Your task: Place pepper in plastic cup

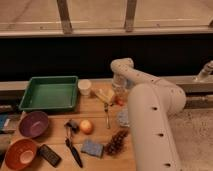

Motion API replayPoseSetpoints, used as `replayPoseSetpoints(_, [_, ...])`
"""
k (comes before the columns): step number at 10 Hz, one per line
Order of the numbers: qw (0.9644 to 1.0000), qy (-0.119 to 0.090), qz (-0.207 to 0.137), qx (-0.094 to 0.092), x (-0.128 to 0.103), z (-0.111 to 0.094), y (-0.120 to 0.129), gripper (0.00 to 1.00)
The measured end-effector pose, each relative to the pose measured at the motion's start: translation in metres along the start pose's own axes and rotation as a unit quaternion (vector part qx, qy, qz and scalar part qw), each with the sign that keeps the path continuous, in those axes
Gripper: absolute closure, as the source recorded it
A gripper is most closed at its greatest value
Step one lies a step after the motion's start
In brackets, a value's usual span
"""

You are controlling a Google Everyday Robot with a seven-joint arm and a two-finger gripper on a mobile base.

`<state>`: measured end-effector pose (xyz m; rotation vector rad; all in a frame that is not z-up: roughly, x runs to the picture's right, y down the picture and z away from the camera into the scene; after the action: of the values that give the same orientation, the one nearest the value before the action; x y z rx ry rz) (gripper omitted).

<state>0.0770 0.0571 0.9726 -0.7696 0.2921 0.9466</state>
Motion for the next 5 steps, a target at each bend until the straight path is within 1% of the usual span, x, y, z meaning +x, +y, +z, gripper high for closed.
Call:
replayPoseSetpoints(2, [1.0,-0.004,0.003,0.009,0.0005,-0.008,-0.0025,0.29])
replayPoseSetpoints(5, [0.9998,-0.007,0.009,0.015,0.0036,-0.0138,-0.0052,0.29])
